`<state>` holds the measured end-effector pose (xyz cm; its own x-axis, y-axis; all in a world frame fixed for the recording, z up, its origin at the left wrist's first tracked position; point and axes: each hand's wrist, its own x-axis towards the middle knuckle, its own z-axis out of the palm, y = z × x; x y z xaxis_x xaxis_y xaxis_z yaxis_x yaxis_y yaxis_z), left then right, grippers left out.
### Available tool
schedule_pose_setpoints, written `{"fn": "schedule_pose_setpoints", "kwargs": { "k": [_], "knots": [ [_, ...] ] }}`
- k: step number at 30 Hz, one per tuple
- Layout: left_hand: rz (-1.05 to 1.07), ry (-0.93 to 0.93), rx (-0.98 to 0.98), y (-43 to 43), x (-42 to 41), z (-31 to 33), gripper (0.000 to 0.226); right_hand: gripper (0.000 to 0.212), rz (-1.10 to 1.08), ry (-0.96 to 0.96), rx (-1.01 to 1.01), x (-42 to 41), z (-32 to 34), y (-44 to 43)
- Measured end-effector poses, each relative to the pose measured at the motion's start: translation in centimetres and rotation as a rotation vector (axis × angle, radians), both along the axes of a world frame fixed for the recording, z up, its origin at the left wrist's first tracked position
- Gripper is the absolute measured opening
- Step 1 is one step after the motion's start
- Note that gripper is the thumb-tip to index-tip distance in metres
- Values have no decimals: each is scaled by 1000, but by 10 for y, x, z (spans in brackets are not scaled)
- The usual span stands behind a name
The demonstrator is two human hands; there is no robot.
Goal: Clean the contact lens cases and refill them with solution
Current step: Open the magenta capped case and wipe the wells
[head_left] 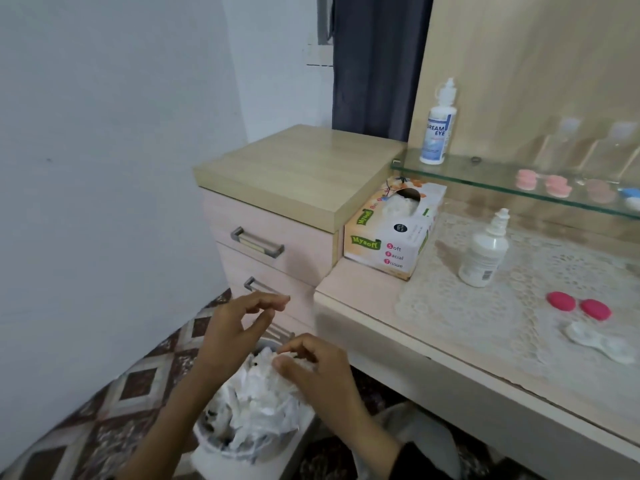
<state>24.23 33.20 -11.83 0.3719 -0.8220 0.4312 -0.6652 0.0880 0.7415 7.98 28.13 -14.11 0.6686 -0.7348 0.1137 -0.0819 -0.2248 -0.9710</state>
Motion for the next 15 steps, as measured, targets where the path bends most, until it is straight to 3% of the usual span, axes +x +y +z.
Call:
{"fn": "schedule_pose_setpoints", "kwargs": {
  "k": [7,11,15],
  "knots": [
    [143,21,98,18,42,-43,39,8,-77,88,98,49,-49,-6],
    [209,19,194,23,65,-63,29,10,-100,158,33,67,-64,-9],
    [232,44,223,25,76,-73,26,9,-78,180,161,83,-76,-6]
  ]
}}
